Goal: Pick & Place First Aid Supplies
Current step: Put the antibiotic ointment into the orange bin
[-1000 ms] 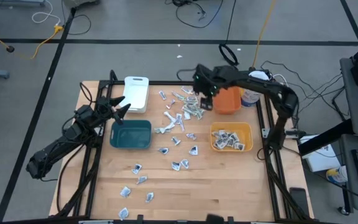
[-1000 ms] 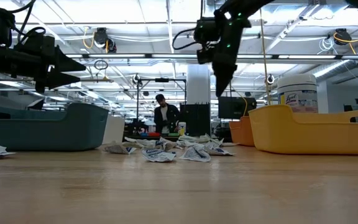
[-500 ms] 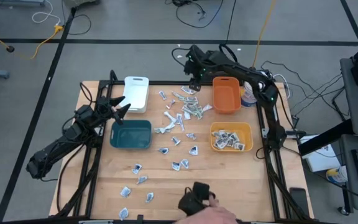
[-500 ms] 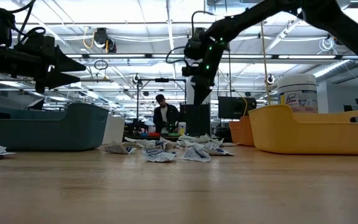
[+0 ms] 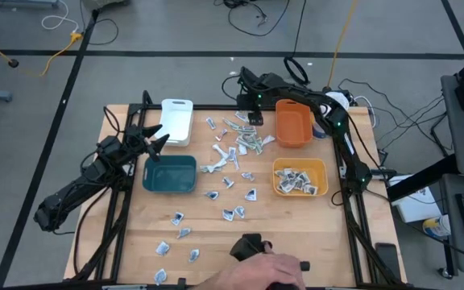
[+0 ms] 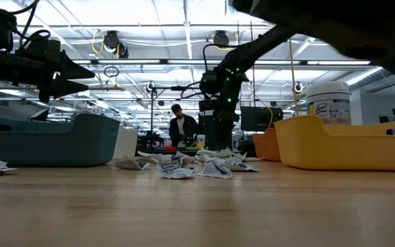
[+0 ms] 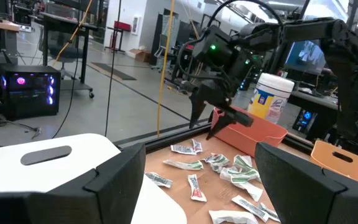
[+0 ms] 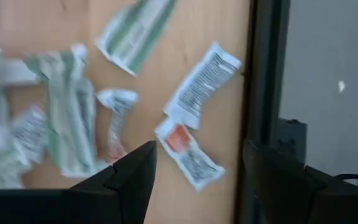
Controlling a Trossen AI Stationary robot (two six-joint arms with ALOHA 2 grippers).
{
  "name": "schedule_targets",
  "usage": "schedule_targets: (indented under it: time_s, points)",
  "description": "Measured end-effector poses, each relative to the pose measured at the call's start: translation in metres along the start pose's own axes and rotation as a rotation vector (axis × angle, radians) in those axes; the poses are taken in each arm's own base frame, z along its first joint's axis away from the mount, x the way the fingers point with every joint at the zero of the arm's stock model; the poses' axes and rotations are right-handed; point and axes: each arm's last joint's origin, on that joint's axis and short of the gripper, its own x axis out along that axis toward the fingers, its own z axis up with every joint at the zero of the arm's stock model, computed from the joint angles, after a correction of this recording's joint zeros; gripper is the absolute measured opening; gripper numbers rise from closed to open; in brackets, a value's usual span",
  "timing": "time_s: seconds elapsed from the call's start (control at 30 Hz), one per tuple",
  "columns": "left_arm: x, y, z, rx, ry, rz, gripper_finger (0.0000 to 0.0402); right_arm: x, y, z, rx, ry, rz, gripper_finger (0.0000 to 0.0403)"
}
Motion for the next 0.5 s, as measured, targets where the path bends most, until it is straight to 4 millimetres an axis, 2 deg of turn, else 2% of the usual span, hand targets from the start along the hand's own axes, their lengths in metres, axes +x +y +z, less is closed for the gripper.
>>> schedule_targets:
  time_s: [0.13, 0.4, 0.5]
  points:
    - [0.000, 0.000, 0.000, 0.000, 0.000, 0.000, 0.0306, 0.008, -0.004, -0.005, -0.051, -0.035, -0.016, 0.0233]
    - [0.000, 0.000, 0.000, 0.000, 0.000, -0.001, 0.0306, 0.034, 0.011, -0.022, -0.106, 0.028, 0.052, 0.0233]
    - [0.000, 0.000, 0.000, 0.000, 0.000, 0.000, 0.0306, 0.037, 0.013, -0.023, -0.102, 0.022, 0.043, 0.0226]
